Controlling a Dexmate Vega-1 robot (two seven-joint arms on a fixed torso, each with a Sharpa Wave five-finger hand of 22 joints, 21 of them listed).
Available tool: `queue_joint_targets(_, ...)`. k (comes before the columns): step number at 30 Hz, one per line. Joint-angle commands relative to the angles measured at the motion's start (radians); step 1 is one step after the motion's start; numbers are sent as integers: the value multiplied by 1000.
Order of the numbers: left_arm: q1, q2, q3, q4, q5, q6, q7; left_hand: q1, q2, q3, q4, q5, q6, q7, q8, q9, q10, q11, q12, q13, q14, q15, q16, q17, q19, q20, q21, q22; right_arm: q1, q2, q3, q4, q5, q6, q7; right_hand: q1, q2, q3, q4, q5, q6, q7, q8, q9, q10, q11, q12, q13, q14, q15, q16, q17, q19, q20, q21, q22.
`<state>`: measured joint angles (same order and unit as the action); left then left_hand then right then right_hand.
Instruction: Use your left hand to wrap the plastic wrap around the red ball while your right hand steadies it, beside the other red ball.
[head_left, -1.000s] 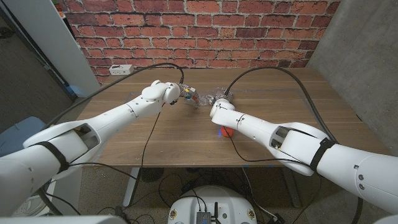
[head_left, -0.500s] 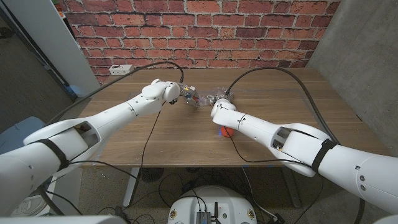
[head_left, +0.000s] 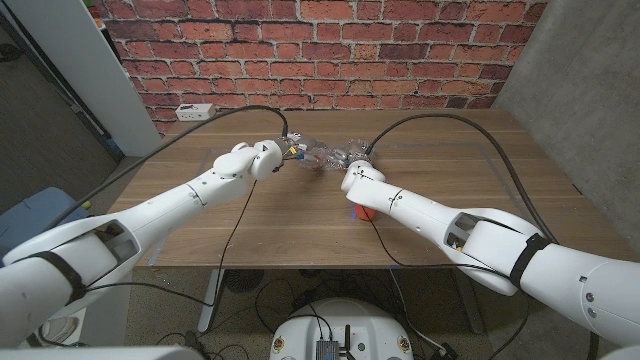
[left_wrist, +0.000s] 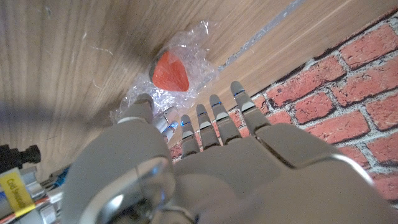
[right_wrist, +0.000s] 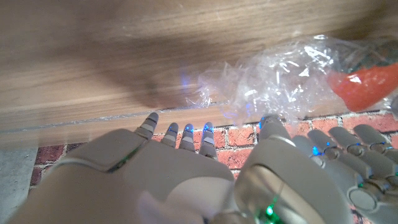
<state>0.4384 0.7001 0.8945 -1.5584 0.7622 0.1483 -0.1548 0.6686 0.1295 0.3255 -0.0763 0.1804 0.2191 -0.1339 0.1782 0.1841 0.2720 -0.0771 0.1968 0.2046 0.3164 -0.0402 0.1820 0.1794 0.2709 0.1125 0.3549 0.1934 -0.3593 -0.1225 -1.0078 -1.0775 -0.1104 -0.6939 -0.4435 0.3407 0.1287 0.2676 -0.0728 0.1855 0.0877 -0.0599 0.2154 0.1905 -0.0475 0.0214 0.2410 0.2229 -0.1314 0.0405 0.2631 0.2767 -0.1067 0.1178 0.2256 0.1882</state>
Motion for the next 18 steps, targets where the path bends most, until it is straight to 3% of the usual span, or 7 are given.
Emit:
queue_joint_targets(1, 108, 42, -89, -77, -27, -18, 179, -1, 11, 11, 0, 3, 8, -5, 5, 2, 9, 0, 8, 2, 10, -26, 8, 3, -3, 0, -2, 1, -84, -50, 81, -69, 29, 208, -70, -5, 25, 4, 16, -1, 29, 1, 14, 2, 24, -5, 12, 2, 18, -7, 13, 8, 26, 5, 11, 3)
queue_joint_targets(3, 124, 44, -107, -84, -45, -19, 195, 0, 12, 13, -2, 2, 8, -5, 6, 2, 10, -1, 9, 2, 13, -26, 9, 3, -2, 2, -2, 1, -100, -55, 101, -68, 41, 274, -83, -12, 43, 10, 28, -1, 49, 2, 17, 2, 42, -5, 17, 1, 30, -12, 20, 12, 39, -3, 15, 2)
queue_joint_targets(6, 144, 45, -132, -92, -79, -17, 210, 0, 13, 15, -4, 2, 8, -6, 6, 2, 16, -3, 12, 2, 18, -28, 11, 3, 0, 2, -1, 2, -119, -65, 125, -63, 58, 372, -90, -25, 59, 21, 48, -1, 75, 3, 19, 1, 69, -8, 23, 0, 52, -16, 32, 17, 76, -40, 27, 2)
queue_joint_targets(12, 193, 41, -208, -92, -224, -44, 237, -2, 13, 18, -6, 0, 7, -7, 7, 2, 23, 1, 15, 3, 30, -24, 15, 3, 11, 6, 3, 2, -157, -74, 192, -17, 130, 640, -62, -67, 50, 25, 97, -2, 121, 19, 22, 0, 110, 14, 31, -1, 86, -7, 47, 25, 110, -75, 36, 1)
queue_joint_targets(18, 226, 42, -263, -75, -365, -101, 249, -14, 17, 18, -1, -2, 11, 4, 10, 2, 36, 13, 21, 3, 46, -14, 20, 5, 26, 12, 8, 4, -172, -81, 219, -22, 149, 719, -37, -92, 35, 17, 116, -3, 135, 26, 19, 0, 128, 20, 33, -3, 104, -3, 52, 26, 143, -83, 46, 0)
